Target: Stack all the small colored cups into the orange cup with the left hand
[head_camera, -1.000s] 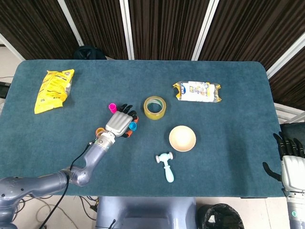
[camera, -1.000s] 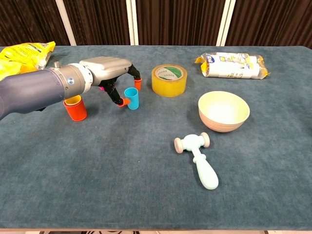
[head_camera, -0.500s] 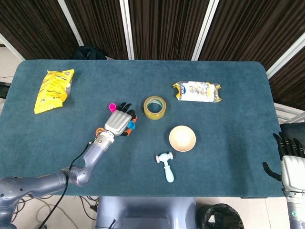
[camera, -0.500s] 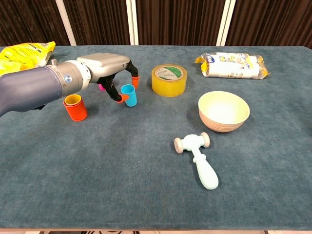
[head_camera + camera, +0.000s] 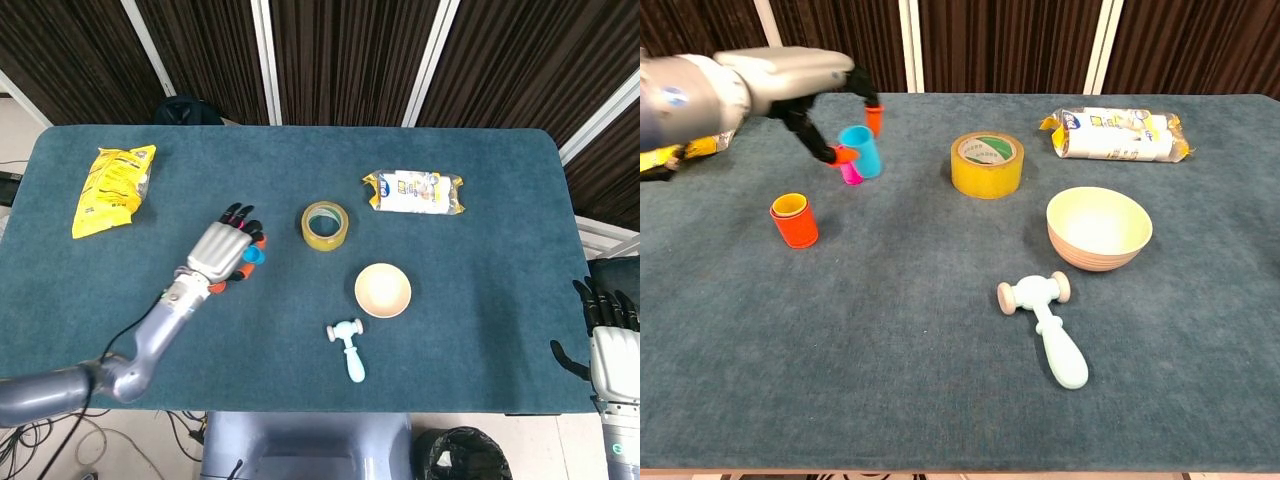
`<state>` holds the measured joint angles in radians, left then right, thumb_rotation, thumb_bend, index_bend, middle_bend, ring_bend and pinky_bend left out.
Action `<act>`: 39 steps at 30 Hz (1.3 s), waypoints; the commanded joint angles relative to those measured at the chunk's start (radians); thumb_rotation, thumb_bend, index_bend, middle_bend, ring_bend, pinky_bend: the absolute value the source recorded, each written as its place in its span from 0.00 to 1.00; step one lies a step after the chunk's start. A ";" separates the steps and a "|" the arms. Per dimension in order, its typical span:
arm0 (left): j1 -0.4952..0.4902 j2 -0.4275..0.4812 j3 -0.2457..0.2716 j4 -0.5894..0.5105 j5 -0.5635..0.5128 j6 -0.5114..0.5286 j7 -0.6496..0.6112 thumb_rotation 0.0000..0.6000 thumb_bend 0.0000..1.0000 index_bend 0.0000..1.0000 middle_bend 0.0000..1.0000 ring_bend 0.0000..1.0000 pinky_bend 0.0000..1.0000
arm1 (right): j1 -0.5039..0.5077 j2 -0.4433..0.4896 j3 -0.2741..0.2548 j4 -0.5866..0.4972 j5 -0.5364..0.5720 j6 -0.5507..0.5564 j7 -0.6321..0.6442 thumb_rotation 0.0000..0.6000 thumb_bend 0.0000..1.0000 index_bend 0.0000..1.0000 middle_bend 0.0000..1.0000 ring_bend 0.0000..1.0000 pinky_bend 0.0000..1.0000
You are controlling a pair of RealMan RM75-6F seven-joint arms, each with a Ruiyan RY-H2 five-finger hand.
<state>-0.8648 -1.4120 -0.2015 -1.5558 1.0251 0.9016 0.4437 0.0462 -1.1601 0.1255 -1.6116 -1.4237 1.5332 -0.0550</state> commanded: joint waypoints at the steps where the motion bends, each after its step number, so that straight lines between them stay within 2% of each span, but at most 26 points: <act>1: 0.063 0.096 0.035 -0.086 0.026 0.033 -0.035 1.00 0.36 0.45 0.24 0.00 0.00 | 0.000 0.000 0.000 -0.002 0.000 -0.001 -0.002 1.00 0.32 0.09 0.08 0.13 0.08; 6: 0.119 0.137 0.077 -0.098 0.116 0.057 -0.131 1.00 0.36 0.45 0.24 0.00 0.00 | 0.001 -0.004 -0.003 -0.002 -0.001 -0.004 -0.012 1.00 0.32 0.09 0.08 0.13 0.08; 14: 0.156 0.123 0.120 -0.024 0.203 0.060 -0.238 1.00 0.36 0.45 0.24 0.00 0.00 | 0.002 -0.006 -0.003 -0.001 0.001 -0.004 -0.013 1.00 0.32 0.09 0.08 0.13 0.08; 32: 0.145 0.050 0.122 0.085 0.253 0.039 -0.286 1.00 0.35 0.40 0.24 0.00 0.00 | -0.001 -0.003 0.002 -0.004 0.003 0.003 -0.008 1.00 0.32 0.09 0.08 0.13 0.08; 34: 0.142 0.043 0.123 0.092 0.254 0.034 -0.281 1.00 0.34 0.37 0.23 0.00 0.00 | -0.001 -0.003 0.002 -0.003 0.004 0.002 -0.008 1.00 0.32 0.09 0.08 0.13 0.08; 39: 0.136 0.048 0.134 0.098 0.238 0.000 -0.254 1.00 0.29 0.18 0.16 0.00 0.00 | -0.001 -0.001 0.003 -0.003 0.005 0.002 -0.004 1.00 0.32 0.09 0.08 0.13 0.08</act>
<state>-0.7261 -1.3700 -0.0725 -1.4574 1.2710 0.9150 0.1803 0.0451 -1.1618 0.1279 -1.6145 -1.4190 1.5346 -0.0595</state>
